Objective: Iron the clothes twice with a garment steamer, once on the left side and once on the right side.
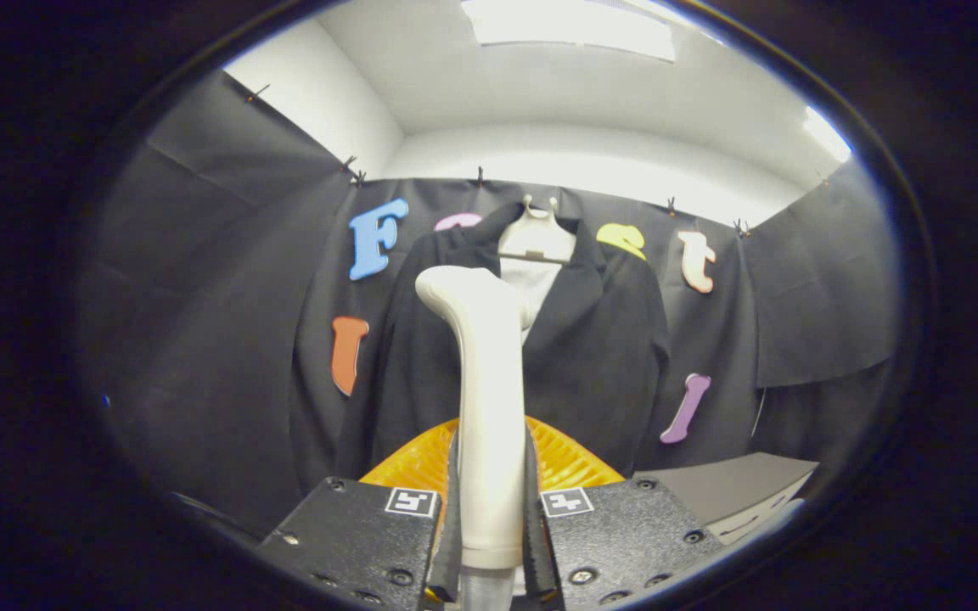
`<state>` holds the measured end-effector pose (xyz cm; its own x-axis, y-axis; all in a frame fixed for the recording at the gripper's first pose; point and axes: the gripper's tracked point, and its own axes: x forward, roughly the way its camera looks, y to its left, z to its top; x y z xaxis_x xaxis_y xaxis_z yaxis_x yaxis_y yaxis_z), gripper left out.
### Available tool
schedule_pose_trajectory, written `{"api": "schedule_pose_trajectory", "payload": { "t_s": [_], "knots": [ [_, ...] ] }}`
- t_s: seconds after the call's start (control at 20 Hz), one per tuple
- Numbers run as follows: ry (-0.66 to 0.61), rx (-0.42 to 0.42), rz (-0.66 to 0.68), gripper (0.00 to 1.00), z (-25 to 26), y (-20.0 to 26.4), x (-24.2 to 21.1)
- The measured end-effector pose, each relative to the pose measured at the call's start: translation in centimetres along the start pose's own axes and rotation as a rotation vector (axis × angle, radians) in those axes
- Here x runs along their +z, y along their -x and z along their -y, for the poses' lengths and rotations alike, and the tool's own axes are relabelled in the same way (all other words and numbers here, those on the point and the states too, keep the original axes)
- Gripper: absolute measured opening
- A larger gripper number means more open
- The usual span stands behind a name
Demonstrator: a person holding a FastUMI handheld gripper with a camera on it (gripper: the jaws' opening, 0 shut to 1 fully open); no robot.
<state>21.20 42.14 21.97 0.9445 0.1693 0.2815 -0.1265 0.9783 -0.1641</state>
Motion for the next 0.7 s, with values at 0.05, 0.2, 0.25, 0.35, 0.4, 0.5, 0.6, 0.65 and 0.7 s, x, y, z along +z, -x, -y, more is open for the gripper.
{"api": "schedule_pose_trajectory", "payload": {
  "t_s": [0.05,0.2,0.25,0.35,0.4,0.5,0.6,0.65,0.7],
  "knots": [
    [0.000,0.001,0.040,0.31,-0.4,-0.8,1.3],
    [-0.013,0.015,0.103,0.31,-1.5,-3.5,3.4],
    [-0.014,0.016,0.118,0.31,-1.6,-4.3,4.1],
    [-0.019,0.015,0.141,0.31,-1.9,-5.9,5.0],
    [-0.020,0.015,0.152,0.31,-2.0,-6.7,5.4],
    [-0.016,0.018,0.168,0.31,-2.1,-8.4,5.9],
    [-0.016,0.025,0.168,0.31,-2.1,-9.6,5.9],
    [-0.017,0.029,0.169,0.31,-2.1,-10.1,5.8],
    [-0.014,0.032,0.171,0.31,-2.4,-10.6,5.7]
  ]
}}
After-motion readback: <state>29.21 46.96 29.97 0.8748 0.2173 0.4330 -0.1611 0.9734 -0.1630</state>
